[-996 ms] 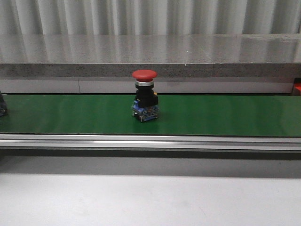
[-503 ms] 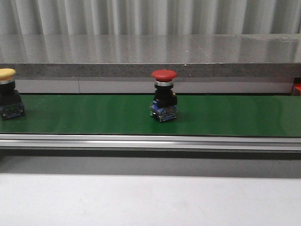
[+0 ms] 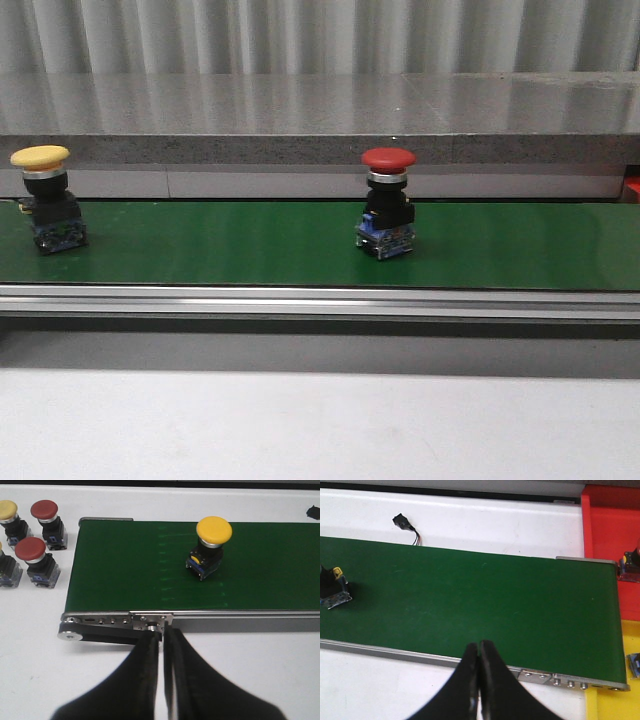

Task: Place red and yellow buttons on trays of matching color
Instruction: 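Lower the right gripper onto the red button arriving on the belt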

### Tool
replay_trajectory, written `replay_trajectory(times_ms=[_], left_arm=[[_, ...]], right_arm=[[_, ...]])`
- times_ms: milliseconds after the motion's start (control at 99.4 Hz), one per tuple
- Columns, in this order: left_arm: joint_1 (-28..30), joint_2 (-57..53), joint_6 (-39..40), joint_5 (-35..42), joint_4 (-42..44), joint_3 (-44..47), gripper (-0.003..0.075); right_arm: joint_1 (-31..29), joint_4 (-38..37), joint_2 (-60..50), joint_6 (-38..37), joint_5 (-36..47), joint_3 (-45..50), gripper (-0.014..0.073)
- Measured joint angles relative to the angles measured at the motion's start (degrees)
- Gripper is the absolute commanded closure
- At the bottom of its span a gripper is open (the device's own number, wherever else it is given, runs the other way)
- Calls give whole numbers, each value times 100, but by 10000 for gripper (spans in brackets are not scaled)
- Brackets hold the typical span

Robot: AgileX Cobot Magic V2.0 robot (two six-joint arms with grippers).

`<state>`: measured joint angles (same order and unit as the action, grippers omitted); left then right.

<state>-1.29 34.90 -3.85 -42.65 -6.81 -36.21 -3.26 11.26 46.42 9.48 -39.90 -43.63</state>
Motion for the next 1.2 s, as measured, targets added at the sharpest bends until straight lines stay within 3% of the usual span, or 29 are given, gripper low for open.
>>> replay_trajectory(times_ms=[91, 242, 292, 332, 513, 654, 936, 1198], left_arm=[[0, 0, 0, 22, -9, 0, 739], [0, 0, 0, 22, -9, 0, 739], [0, 0, 0, 22, -9, 0, 739], [0, 0, 0, 22, -9, 0, 739], [0, 0, 0, 22, -9, 0, 739], [0, 0, 0, 22, -9, 0, 739], [0, 0, 0, 22, -9, 0, 739], [0, 0, 0, 22, -9, 0, 739]], right_arm=[[0, 0, 0, 0, -112, 0, 514], [0, 0, 0, 0, -344, 0, 106], [0, 0, 0, 0, -381, 0, 11], [0, 0, 0, 0, -390, 0, -18], [58, 0, 74, 56, -444, -13, 8], [475, 24, 457, 247, -555, -264, 8], [1520, 68, 1802, 294, -333, -869, 8], [1856, 81, 3101, 306, -3, -1415, 8]])
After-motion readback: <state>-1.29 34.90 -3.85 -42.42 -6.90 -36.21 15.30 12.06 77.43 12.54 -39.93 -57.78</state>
